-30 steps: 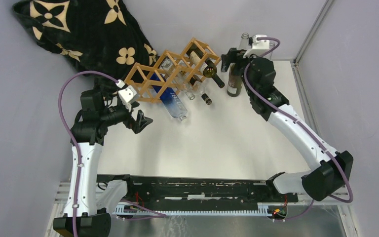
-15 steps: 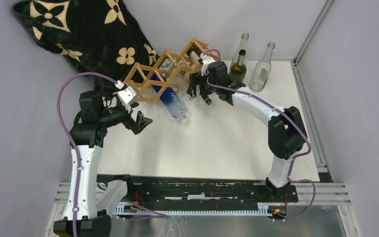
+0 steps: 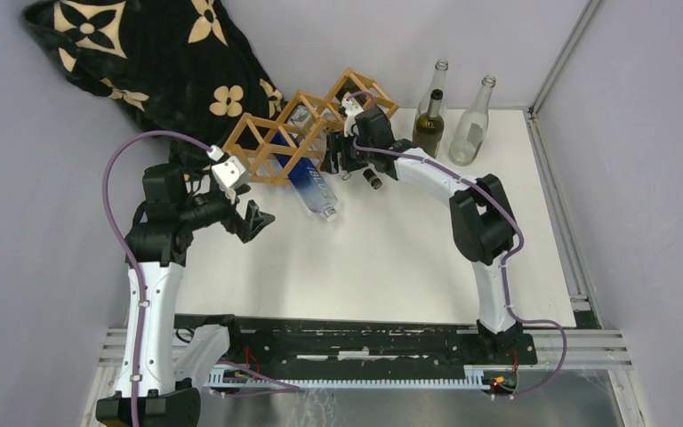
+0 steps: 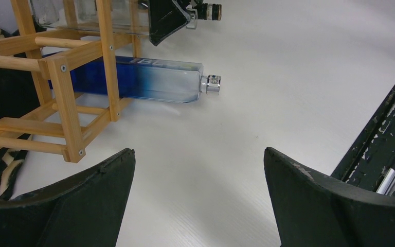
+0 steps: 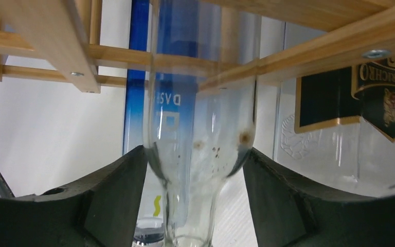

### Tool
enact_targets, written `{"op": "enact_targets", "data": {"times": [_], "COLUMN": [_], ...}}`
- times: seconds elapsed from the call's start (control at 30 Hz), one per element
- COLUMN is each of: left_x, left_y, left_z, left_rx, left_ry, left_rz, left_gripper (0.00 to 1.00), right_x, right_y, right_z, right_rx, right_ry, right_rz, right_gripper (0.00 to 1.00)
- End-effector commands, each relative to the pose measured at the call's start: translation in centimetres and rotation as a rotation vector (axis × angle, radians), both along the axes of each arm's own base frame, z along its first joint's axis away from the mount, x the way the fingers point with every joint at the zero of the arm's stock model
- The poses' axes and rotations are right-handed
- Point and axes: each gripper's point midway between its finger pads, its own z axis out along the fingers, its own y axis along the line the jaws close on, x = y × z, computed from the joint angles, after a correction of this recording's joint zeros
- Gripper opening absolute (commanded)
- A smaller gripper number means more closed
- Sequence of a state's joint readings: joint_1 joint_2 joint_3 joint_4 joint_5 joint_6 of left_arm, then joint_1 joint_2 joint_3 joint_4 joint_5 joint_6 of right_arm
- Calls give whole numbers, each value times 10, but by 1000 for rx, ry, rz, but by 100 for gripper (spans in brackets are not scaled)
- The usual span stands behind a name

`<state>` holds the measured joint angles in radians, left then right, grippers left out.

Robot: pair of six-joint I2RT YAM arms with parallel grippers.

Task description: Take the wine bottle off the wine rack

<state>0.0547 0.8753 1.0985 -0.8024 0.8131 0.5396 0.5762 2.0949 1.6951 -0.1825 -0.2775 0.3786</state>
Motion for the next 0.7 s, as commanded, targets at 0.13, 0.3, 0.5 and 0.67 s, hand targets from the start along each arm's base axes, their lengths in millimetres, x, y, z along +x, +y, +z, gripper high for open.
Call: {"op": "enact_targets", "data": {"times": [0.13, 0.3, 0.5, 0.67], "left_x": [2, 2, 4, 1], "left_y": [0, 0, 2, 7], "left_z": [5, 1, -4, -17], "left_rx": [13, 16, 30, 102], "left_ry": [-46, -38, -38, -50], "left_rz": [-14, -14, -16, -40], "left_gripper": [100, 100, 100, 100], "right_x": [21, 18, -1, -34], "right_y": [21, 21, 12, -3], "right_z": [18, 25, 38, 52], "right_rx": [62, 75, 92, 135], "right_ry": [-45, -57, -66, -77], "right_rz": [18, 25, 39, 61], "right_gripper": [60, 40, 4, 0]}}
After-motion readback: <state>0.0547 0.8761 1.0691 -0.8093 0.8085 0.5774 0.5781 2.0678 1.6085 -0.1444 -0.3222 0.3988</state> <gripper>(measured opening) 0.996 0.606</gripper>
